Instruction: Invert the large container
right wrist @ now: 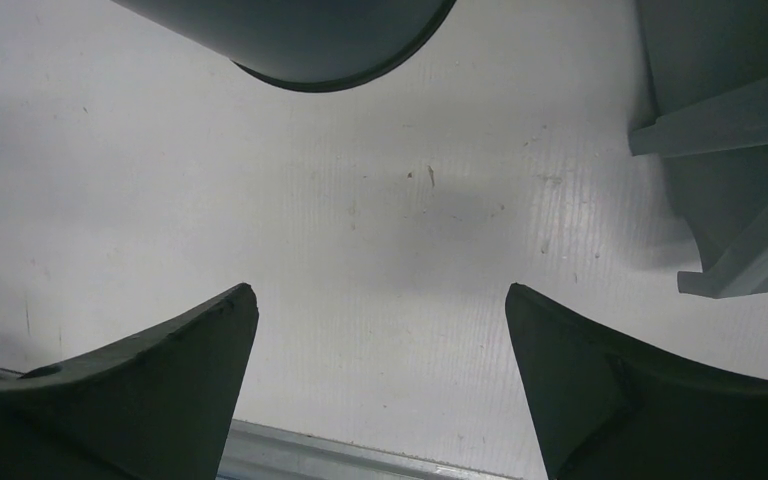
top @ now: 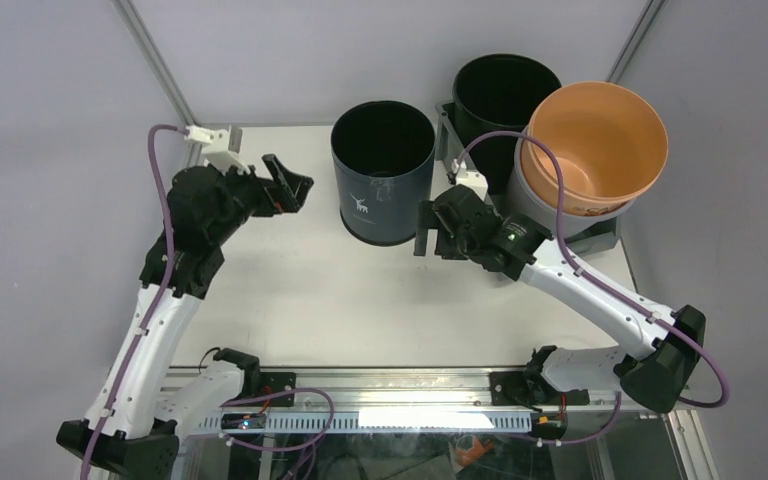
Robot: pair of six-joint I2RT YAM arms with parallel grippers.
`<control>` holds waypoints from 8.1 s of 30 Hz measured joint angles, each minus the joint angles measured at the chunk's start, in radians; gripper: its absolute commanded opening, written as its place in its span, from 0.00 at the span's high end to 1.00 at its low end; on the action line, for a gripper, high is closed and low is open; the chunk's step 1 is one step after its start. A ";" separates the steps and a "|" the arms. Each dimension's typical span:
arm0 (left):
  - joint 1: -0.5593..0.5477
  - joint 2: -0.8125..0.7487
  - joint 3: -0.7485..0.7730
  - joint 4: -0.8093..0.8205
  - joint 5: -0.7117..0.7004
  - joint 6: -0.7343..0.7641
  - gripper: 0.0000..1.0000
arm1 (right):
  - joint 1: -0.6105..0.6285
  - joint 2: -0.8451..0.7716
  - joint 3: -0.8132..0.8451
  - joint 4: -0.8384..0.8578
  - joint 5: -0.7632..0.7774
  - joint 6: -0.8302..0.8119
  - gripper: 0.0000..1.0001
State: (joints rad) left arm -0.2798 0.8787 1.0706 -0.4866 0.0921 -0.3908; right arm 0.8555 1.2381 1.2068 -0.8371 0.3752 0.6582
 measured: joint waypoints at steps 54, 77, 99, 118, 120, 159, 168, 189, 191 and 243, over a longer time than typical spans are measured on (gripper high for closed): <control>-0.505 1.072 0.893 -0.190 -0.179 0.427 1.00 | 0.000 -0.283 -0.066 -0.039 -0.050 -0.009 0.00; 0.123 0.388 0.568 -0.256 0.074 -0.013 1.00 | -0.042 -0.108 -0.096 0.475 -0.449 0.065 0.06; 0.355 0.296 0.396 0.017 0.650 -0.382 1.00 | -0.063 0.113 -0.340 1.238 -0.769 0.369 0.40; 0.418 0.291 0.282 0.197 0.733 -0.535 1.00 | -0.068 0.029 -0.452 1.352 -0.735 0.291 1.00; 0.430 0.292 0.261 0.195 0.735 -0.546 1.00 | -0.065 0.029 -0.453 1.345 -0.735 0.281 1.00; 0.423 0.326 0.167 -0.074 0.484 -0.227 0.01 | 0.050 0.068 0.180 0.356 -0.224 -0.086 1.00; 0.423 0.327 0.167 -0.083 0.447 -0.209 0.01 | 0.058 0.146 0.406 0.125 -0.124 -0.188 1.00; 0.423 0.246 0.140 -0.174 0.326 -0.165 0.01 | 0.352 0.595 0.839 -0.035 0.138 -0.472 0.32; 0.423 0.241 0.140 -0.177 0.326 -0.159 0.01 | 0.336 0.608 0.843 -0.011 0.105 -0.475 0.25; -0.114 0.183 0.394 -0.100 0.274 -0.014 0.01 | -0.104 0.310 -0.149 0.897 -0.683 -0.117 0.09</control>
State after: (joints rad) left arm -0.3939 1.0618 1.4647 -0.5865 0.3656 -0.4046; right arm 0.7517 1.5482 1.0576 0.0601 -0.3077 0.5407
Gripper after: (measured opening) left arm 0.989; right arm 0.905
